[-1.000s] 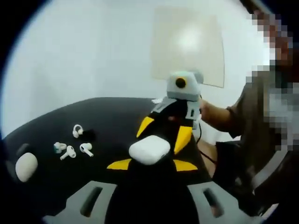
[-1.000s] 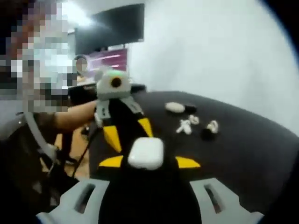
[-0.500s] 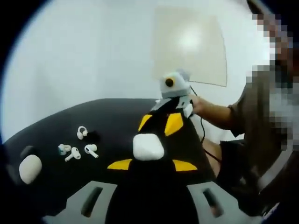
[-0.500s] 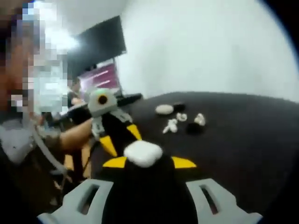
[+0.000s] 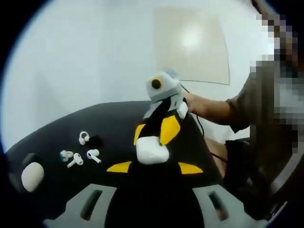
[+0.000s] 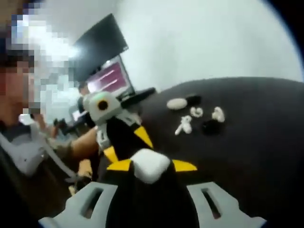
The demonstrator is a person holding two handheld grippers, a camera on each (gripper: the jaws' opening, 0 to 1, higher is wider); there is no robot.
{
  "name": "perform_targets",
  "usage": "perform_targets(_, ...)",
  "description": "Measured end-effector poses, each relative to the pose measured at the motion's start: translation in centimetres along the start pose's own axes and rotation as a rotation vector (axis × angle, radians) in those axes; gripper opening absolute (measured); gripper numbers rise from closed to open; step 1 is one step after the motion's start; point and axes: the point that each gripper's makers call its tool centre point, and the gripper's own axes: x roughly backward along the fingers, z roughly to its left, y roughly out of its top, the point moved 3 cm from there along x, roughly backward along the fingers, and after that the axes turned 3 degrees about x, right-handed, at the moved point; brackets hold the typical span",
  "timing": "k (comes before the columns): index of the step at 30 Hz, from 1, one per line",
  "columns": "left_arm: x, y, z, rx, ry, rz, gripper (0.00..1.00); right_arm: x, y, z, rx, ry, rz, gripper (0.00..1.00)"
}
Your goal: Pick up three earphones and place each one into its charging case using tactile feedback, ensure that each earphone is properly inserted and securely positioned inside the case.
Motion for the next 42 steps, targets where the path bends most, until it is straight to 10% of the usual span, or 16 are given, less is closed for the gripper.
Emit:
perform_targets(9,0.0,0.1,-0.1,-0.007,-0.002,-0.001,0.34,0.1,0.0,0.1,0.049,-0.005,-0.008,0.34)
perform_targets(13,-0.1,0.1,0.0,0.012,-0.014,-0.002,0.37,0.4,0.3,0.5,0.197,-0.039,-0.026,0.31)
perform_targets(23,0.0,0.5,-0.2,0.061,-0.037,-0.031,0.33,0.3,1.0,3.6,0.871,-0.156,-0.054,0.22)
perform_targets(36,-0.2,0.0,-0.4,0.015,-0.042,0.0,0.2,0.4,2.0,4.7,0.953,-0.135,-0.187,0.04)
perform_targets(42,-0.2,0.0,-0.6,-0.001,-0.046,0.0,0.19,-0.7,0.3,4.6,0.952,-0.099,-0.068,0.05)
